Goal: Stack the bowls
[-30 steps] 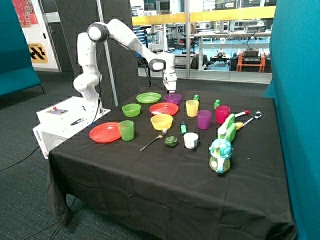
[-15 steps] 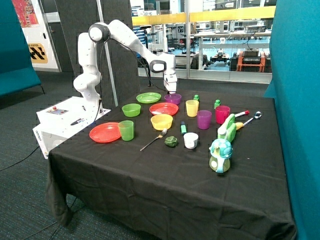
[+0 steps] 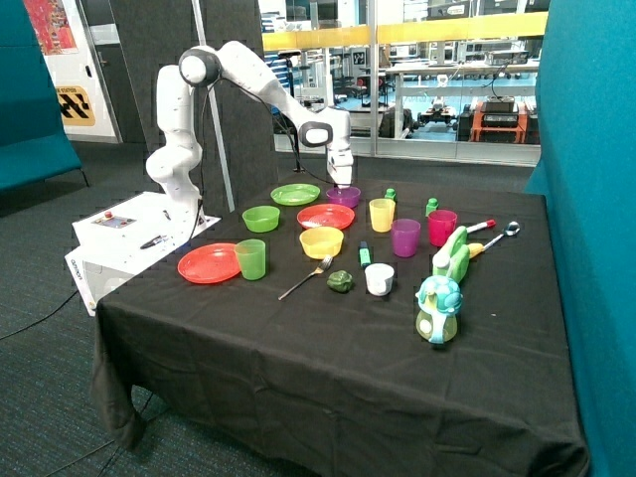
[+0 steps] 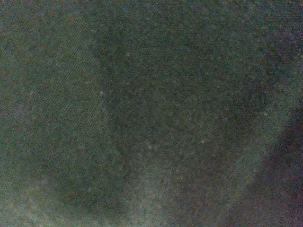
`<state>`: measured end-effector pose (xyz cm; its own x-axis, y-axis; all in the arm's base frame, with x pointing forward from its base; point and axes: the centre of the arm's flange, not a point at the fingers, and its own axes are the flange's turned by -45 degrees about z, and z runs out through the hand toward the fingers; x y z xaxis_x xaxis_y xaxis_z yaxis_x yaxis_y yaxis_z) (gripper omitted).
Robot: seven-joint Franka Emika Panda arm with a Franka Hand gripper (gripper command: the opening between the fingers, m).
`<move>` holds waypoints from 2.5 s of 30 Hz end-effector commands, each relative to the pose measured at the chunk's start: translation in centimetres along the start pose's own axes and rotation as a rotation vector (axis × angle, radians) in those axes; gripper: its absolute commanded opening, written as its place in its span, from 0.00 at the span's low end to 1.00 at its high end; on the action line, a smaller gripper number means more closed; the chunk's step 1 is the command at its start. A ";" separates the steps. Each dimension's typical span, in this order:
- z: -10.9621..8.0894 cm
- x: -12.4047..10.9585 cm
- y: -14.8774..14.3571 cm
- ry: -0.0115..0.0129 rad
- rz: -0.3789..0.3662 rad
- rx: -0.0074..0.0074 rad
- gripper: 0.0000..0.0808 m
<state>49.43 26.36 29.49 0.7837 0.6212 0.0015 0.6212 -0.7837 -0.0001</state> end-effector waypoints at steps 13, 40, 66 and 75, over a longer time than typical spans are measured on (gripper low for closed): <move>0.7 0.5 0.3 -0.0015 0.036 -0.0001 0.01; 0.0 0.2 0.7 -0.0015 0.047 -0.0001 0.00; -5.0 -0.7 2.3 -0.0015 0.053 -0.0001 0.00; -7.4 -2.0 3.5 -0.0015 0.076 -0.0001 0.00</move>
<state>50.28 23.69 34.88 0.8198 0.5726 -0.0023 0.5726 -0.8199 -0.0007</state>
